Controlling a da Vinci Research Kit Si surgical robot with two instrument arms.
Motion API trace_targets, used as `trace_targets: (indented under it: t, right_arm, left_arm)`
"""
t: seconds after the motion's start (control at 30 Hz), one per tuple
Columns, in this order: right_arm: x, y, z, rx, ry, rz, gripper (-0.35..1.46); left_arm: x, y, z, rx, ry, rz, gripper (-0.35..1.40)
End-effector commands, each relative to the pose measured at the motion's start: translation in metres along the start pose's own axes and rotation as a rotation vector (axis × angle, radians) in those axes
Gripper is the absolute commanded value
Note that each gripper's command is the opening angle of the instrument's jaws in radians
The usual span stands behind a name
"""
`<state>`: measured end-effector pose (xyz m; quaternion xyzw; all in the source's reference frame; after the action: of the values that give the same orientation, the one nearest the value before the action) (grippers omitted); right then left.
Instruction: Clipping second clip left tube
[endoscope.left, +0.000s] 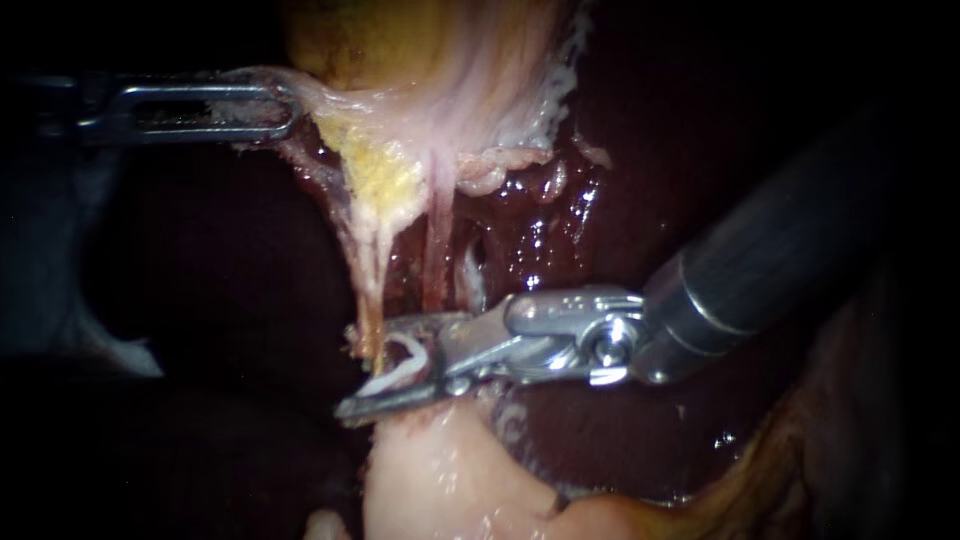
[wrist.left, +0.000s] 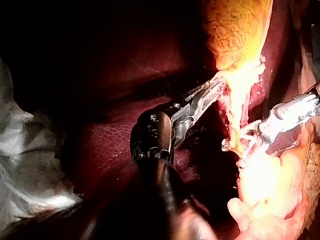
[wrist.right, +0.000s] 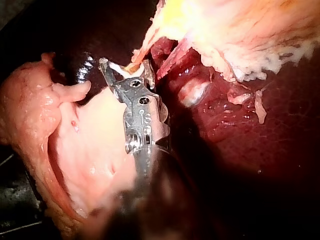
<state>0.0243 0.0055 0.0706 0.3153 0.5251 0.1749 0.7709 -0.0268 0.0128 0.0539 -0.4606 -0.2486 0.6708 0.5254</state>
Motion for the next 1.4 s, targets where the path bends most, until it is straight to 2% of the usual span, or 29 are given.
trace_targets:
  t: [0.03, 0.27, 0.53, 0.73, 0.9, 1.1, 1.2, 1.4]
  right_arm:
    - [0.0000, 0.0000, 0.0004, -0.001, 0.000, 0.000, 0.50]
    - [-0.0002, 0.0000, 0.0021, 0.013, 0.004, 0.009, 0.50]
    - [0.0000, -0.0003, 0.0021, 0.030, 0.031, 0.033, 0.50]
    - [0.0009, -0.0020, 0.0014, 0.068, 0.056, 0.036, 0.50]
    - [0.0023, -0.0045, 0.0006, 0.096, 0.082, 0.041, 0.50]
    - [0.0037, -0.0067, -0.0008, 0.120, 0.099, 0.043, 0.49]
    - [0.0038, -0.0068, -0.0013, 0.123, 0.099, 0.044, 0.49]
    - [0.0036, -0.0063, -0.0015, 0.124, 0.099, 0.043, 0.45]
  left_arm:
    - [0.0000, 0.0000, 0.0000, 0.001, 0.000, 0.000, -0.35]
    - [0.0000, 0.0000, 0.0000, 0.001, 0.000, -0.001, -0.35]
    - [0.0000, 0.0001, 0.0000, 0.001, 0.000, -0.001, -0.35]
    - [0.0000, 0.0001, 0.0000, 0.001, 0.000, -0.001, -0.35]
    - [0.0000, 0.0002, -0.0001, 0.000, 0.000, -0.001, -0.35]
    - [0.0000, 0.0002, -0.0001, 0.000, 0.000, -0.001, -0.35]
    - [0.0000, 0.0002, -0.0001, 0.000, 0.000, -0.001, -0.35]
    - [0.0001, 0.0002, -0.0001, 0.000, 0.000, -0.001, -0.35]
